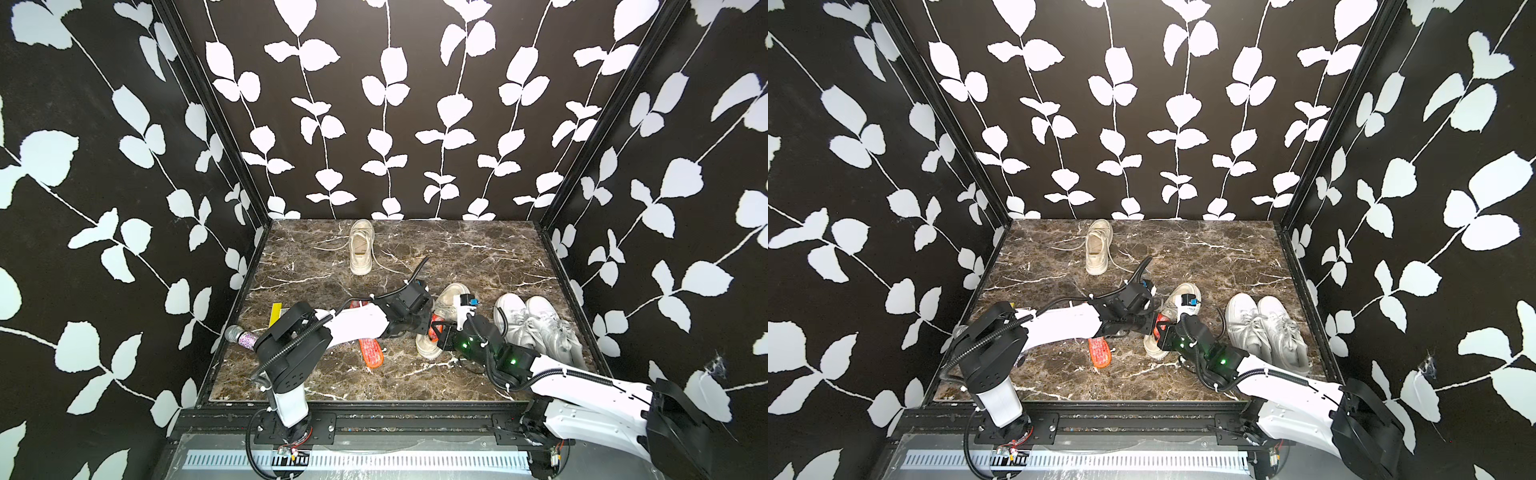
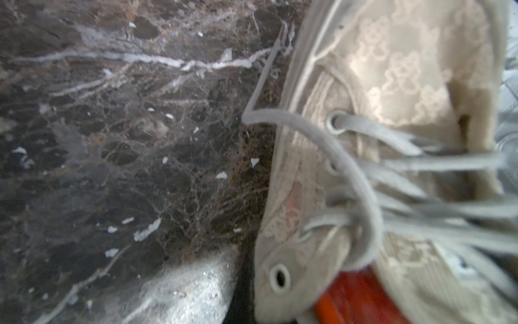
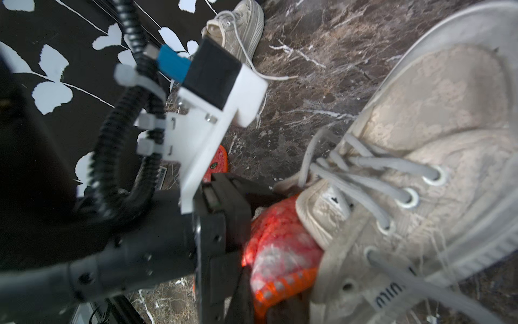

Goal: Remove the insole from the shoe
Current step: Remove the insole from the shoe, then move the shoe to the center of the board.

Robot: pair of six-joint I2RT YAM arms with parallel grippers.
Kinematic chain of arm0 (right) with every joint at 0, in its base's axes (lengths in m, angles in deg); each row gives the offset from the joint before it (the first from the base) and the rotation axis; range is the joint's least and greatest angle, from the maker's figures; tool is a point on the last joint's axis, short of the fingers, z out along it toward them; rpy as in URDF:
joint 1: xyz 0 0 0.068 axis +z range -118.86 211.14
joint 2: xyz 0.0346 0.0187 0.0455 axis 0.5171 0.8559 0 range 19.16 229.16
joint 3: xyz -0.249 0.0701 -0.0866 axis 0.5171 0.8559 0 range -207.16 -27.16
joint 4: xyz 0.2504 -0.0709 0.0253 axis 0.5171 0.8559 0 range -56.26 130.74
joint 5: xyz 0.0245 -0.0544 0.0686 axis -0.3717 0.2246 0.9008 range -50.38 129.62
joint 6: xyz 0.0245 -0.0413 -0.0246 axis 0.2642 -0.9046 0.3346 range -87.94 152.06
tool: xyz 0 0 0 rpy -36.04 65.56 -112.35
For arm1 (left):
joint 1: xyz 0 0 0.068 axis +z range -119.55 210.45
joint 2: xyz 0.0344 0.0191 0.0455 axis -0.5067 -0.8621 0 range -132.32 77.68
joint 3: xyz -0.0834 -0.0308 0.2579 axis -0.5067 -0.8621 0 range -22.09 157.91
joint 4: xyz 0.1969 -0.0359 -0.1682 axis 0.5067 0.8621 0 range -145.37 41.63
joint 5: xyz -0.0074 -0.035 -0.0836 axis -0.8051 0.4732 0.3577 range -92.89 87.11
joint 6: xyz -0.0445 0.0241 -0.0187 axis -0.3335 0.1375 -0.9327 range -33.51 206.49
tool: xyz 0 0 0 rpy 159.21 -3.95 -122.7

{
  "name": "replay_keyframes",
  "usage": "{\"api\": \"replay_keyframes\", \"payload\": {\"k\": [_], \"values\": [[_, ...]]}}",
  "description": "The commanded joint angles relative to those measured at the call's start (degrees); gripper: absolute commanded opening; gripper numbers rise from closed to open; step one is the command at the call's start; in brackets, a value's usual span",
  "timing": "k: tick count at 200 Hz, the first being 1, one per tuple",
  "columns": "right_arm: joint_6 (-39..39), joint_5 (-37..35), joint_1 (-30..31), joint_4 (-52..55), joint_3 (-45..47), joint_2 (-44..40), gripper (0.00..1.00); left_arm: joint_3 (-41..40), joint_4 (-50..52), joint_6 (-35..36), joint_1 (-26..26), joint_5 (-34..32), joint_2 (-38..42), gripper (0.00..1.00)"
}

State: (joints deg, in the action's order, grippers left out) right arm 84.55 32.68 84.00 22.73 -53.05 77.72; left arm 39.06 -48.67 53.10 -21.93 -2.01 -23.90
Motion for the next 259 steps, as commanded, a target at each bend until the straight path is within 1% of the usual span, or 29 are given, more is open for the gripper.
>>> {"api": "replay_keyframes", "payload": {"k": [1, 32, 74, 117, 153, 180, 184, 203, 217, 227, 241, 259], "values": [[-0.1, 1.6, 1.9, -8.2, -4.2, -5.7, 0.0, 0.5, 5.1, -0.2, 5.3, -11.7, -4.0, 0.0], [-0.3, 1.1, 2.1, -6.6, -4.1, -8.2, 0.0, 2.9, 5.3, 0.3, 5.9, -11.7, -5.5, 0.0], [-1.2, -0.1, 2.0, -4.2, -4.2, -10.6, 0.0, 3.6, 5.7, 0.6, 6.9, -12.5, -5.7, 0.0], [-2.1, -0.5, 2.0, -2.0, -4.2, -11.0, 0.0, 5.5, 5.7, 1.6, 8.4, -12.9, -5.7, 0.0], [-2.3, -0.7, 2.0, -0.1, -3.6, -12.2, 0.0, 10.9, 6.5, 3.0, 10.7, -12.3, -8.0, 0.0], [-2.7, -0.7, 2.1, 2.9, -3.0, -12.8, 0.0, 17.9, 8.4, 5.2, 11.9, -12.6, -10.7, 0.0], [-2.7, -0.7, 2.1, 3.2, -2.7, -12.8, 0.0, 19.1, 8.8, 5.5, 13.6, -12.7, -11.1, 0.0], [-2.6, -0.7, 2.1, 4.0, -1.6, -12.8, 0.0, 24.0, 10.0, 6.6, 15.5, -12.7, -12.9, 0.0], [-2.8, -0.5, 2.2, 4.1, -0.9, -12.3, 0.0, 26.1, 9.0, 7.4, 16.8, -12.7, -13.6, 0.0], [-2.9, -0.3, 2.1, 4.2, -0.7, -11.7, 0.0, 27.1, 7.7, 7.5, 17.9, -11.8, -14.1, 0.0], [-3.2, 0.2, 2.2, 4.0, -0.4, -10.3, 0.0, 28.5, 5.5, 7.4, 19.8, -9.0, -15.3, 0.0], [-3.3, 0.8, 2.2, 3.4, -0.1, -8.3, 0.0, 32.1, 5.6, 7.5, 21.7, -8.1, -17.8, 0.0]]}}
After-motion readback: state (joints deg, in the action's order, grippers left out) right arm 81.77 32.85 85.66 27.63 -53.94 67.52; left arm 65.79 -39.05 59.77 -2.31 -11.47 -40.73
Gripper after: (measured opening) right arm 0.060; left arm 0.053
